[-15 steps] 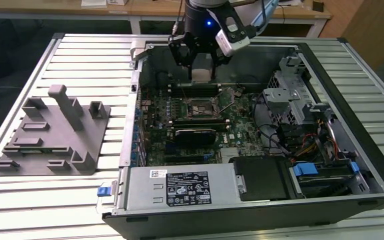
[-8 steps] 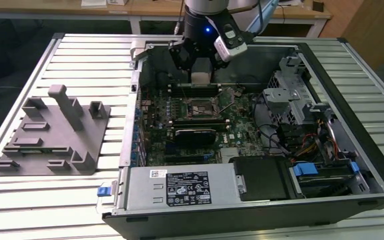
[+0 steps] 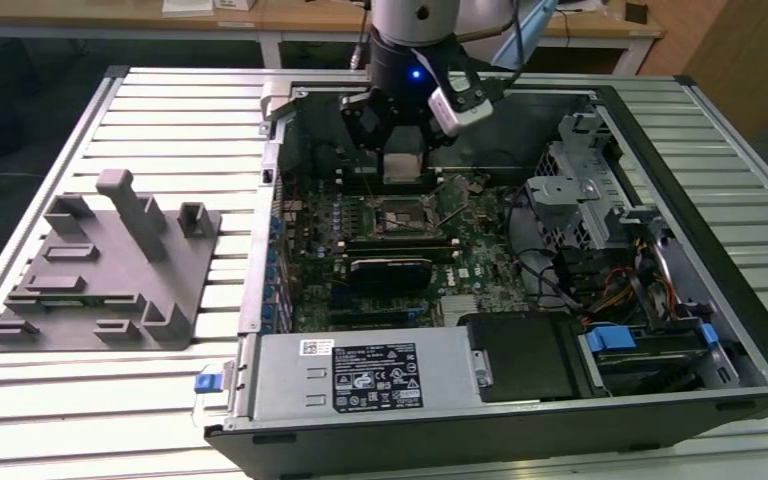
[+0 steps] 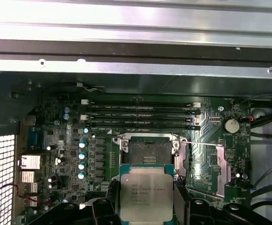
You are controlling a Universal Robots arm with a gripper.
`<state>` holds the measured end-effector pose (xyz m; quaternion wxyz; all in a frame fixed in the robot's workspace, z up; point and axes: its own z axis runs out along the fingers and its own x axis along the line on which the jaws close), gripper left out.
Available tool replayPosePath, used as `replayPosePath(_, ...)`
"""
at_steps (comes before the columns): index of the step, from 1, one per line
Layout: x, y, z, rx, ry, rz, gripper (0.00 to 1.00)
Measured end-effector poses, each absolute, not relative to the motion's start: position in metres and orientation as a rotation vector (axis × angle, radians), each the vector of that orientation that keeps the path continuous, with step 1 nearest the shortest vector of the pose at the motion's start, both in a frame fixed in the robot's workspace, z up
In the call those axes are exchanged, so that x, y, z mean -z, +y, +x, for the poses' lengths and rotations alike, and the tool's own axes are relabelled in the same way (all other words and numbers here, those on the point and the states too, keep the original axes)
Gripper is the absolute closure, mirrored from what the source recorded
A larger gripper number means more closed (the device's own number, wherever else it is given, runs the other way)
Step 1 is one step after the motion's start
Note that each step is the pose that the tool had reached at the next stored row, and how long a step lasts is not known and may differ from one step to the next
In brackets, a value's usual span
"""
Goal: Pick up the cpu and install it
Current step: 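Pick up the cpu and move it towards the insertion slot, then place the cpu into insertion slot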
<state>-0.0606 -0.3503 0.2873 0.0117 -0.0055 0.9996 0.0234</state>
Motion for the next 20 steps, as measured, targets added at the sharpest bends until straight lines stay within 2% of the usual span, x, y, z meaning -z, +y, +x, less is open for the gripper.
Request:
replayPosePath(12, -0.264, -0.350, -0.055, -0.073, 3.117, -0.017, 0.45)
replayPosePath(20, -0.262, -0.350, -0.055, -0.073, 3.117, -0.017, 0.45)
